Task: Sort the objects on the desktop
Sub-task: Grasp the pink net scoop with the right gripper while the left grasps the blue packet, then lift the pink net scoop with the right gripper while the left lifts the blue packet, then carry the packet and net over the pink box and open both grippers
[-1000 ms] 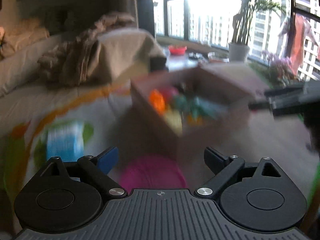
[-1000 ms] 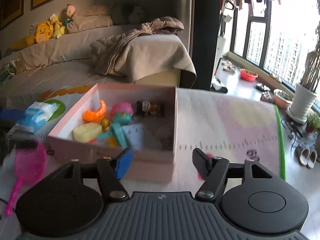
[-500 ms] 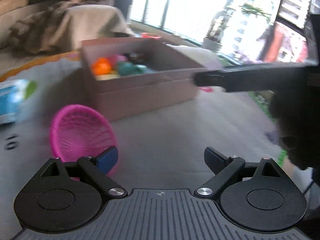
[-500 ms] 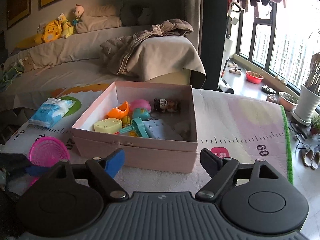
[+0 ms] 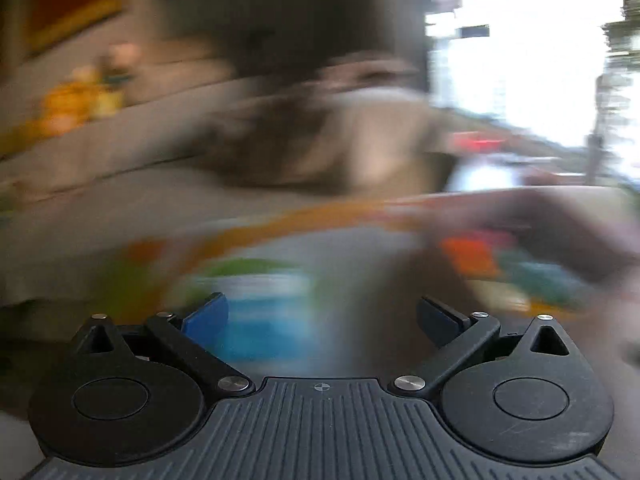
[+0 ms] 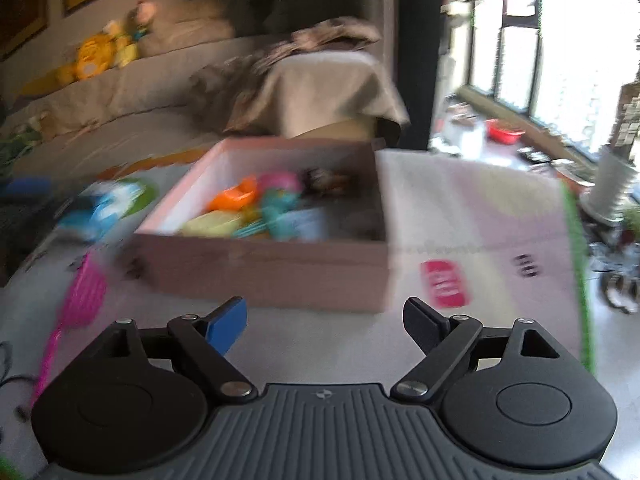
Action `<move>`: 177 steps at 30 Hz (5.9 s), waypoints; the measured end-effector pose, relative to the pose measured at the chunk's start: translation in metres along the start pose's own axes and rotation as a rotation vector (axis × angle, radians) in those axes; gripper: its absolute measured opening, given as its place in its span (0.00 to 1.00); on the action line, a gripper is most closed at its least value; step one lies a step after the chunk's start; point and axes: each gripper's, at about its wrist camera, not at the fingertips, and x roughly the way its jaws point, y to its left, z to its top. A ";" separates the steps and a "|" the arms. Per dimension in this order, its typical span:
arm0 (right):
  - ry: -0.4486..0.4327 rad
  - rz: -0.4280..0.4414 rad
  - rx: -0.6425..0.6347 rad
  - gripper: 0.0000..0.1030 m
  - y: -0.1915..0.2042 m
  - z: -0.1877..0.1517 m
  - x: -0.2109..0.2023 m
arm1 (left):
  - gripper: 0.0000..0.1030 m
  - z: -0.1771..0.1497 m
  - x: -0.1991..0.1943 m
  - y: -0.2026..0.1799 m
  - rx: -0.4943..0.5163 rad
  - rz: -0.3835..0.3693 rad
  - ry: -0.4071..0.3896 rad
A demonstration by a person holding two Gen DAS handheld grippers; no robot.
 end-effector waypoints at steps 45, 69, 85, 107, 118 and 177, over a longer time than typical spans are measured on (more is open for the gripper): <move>0.054 0.203 0.021 0.46 0.045 0.011 0.024 | 0.58 -0.062 0.005 -0.003 -0.025 -0.199 0.206; 0.038 -0.044 0.072 0.35 -0.024 -0.012 0.004 | 0.89 -0.085 -0.051 -0.098 0.108 -0.391 0.152; 0.063 -0.008 0.198 0.62 -0.017 -0.026 0.004 | 1.00 -0.093 -0.040 -0.086 0.062 -0.328 0.156; 0.037 -0.116 -0.171 0.10 0.051 -0.025 0.021 | 1.00 -0.094 -0.041 -0.084 0.045 -0.340 0.152; -0.030 -0.294 -0.314 0.42 0.034 -0.041 -0.001 | 1.00 -0.094 -0.041 -0.085 0.058 -0.332 0.155; -0.190 -0.100 -0.081 0.78 -0.033 0.051 -0.050 | 0.93 0.019 0.015 -0.127 0.048 -0.407 -0.033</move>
